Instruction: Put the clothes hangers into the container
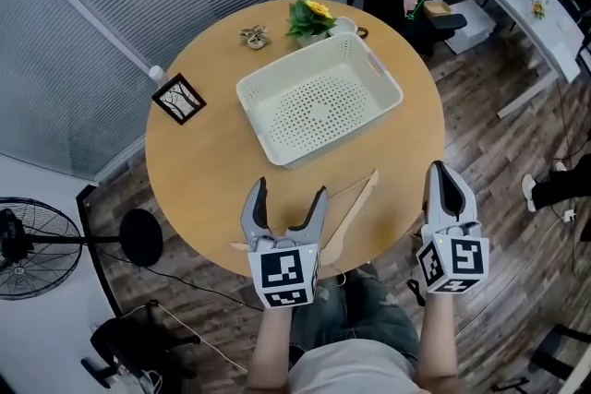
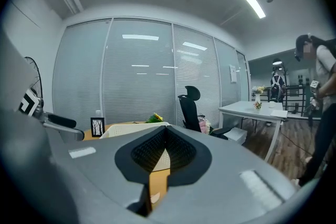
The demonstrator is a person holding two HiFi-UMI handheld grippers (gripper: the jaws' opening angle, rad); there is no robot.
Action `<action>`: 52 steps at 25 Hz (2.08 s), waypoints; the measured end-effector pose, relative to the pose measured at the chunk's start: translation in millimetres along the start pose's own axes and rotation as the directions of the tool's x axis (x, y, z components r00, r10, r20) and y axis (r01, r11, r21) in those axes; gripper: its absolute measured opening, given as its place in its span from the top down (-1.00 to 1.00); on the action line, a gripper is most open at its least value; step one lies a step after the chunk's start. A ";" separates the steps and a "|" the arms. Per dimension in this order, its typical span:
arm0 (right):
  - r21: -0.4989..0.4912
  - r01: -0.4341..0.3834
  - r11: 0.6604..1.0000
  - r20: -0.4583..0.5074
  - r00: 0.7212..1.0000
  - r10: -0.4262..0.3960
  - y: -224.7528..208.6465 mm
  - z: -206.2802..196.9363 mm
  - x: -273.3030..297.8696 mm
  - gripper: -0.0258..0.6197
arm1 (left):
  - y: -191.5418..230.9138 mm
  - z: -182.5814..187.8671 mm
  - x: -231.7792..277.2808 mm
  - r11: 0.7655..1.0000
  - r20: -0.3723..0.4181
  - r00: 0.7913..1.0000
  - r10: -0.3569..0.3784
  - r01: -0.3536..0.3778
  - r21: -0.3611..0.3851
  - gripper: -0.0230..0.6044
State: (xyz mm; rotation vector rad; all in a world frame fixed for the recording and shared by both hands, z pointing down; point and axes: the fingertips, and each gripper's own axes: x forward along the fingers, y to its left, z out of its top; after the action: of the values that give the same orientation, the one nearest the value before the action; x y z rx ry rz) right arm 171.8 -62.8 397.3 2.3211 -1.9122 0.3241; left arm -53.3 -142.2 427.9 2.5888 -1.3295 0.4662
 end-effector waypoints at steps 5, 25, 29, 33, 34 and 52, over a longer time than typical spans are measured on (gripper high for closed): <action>-0.003 -0.023 1.000 -0.029 0.999 0.023 -1.3 -10.3 4.3 0.86 | -11.1 -20.6 4.0 1.000 -0.054 0.999 -0.003 0.003 -0.002 -0.42; 0.029 -0.043 0.999 -0.159 0.986 0.047 -4.6 -73.6 -0.8 0.86 | -50.5 -111.4 9.1 0.994 -0.282 0.955 -0.092 0.103 0.024 -0.40; 0.035 -0.044 0.998 -0.177 0.983 0.049 -4.2 -83.8 -3.3 0.86 | -57.6 -129.9 8.2 0.992 -0.337 0.935 -0.112 0.123 0.013 -0.40; 0.046 -0.036 0.998 -0.203 0.978 0.045 -6.4 -98.5 -6.9 0.86 | -65.8 -144.7 10.2 0.989 -0.376 0.917 -0.130 0.148 0.021 -0.40; 0.049 -0.034 0.998 -0.210 0.977 0.044 -7.0 -101.6 -7.9 0.86 | -67.9 -147.9 10.7 0.987 -0.385 0.913 -0.134 0.156 0.025 -0.40; 0.075 0.026 0.997 -0.267 0.964 -0.005 -22.4 -131.0 -9.5 0.85 | -102.4 -207.8 32.6 0.957 -0.559 0.805 -0.196 0.281 0.068 -0.30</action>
State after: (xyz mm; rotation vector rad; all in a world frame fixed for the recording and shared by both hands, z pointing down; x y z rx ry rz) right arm 180.2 -19.9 523.1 2.2040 -1.7793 0.6836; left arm 8.9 -43.0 630.4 2.3992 -0.7815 1.1890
